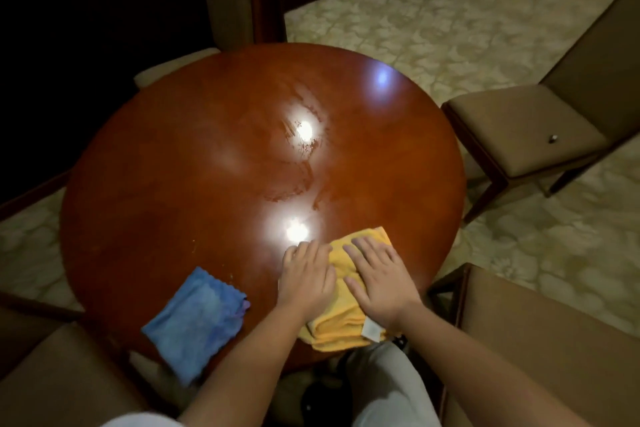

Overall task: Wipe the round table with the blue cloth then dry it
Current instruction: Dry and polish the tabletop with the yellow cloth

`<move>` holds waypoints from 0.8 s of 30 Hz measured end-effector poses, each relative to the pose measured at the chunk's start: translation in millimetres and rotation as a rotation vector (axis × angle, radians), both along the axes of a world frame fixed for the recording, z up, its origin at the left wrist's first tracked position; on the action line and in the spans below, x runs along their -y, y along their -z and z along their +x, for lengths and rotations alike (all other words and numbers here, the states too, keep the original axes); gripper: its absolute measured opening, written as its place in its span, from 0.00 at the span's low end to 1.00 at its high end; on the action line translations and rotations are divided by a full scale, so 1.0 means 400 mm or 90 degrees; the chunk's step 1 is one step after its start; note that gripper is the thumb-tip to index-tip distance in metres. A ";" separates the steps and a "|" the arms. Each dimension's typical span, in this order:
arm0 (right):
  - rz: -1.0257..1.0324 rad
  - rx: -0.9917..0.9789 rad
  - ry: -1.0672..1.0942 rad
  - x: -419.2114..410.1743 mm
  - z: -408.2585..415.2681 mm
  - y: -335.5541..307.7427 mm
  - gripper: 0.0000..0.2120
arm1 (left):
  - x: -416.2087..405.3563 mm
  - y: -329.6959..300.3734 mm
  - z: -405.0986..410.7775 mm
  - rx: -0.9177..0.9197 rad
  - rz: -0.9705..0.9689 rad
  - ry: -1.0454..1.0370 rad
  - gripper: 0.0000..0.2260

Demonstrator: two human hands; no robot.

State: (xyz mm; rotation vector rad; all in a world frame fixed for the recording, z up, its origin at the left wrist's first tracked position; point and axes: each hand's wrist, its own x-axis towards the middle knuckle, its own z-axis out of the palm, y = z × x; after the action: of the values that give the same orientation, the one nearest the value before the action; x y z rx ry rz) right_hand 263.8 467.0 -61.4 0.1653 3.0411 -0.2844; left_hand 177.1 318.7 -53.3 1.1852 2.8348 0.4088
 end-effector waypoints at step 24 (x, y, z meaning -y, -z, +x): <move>-0.033 -0.100 0.029 -0.122 -0.210 0.026 0.23 | -0.165 0.040 -0.227 -0.068 0.103 -0.118 0.10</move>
State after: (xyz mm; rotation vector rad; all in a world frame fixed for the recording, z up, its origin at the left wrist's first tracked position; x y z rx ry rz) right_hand 179.9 515.8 -71.8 0.2198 3.1841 -0.3972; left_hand 86.3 384.8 -69.2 0.9973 3.0688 0.6120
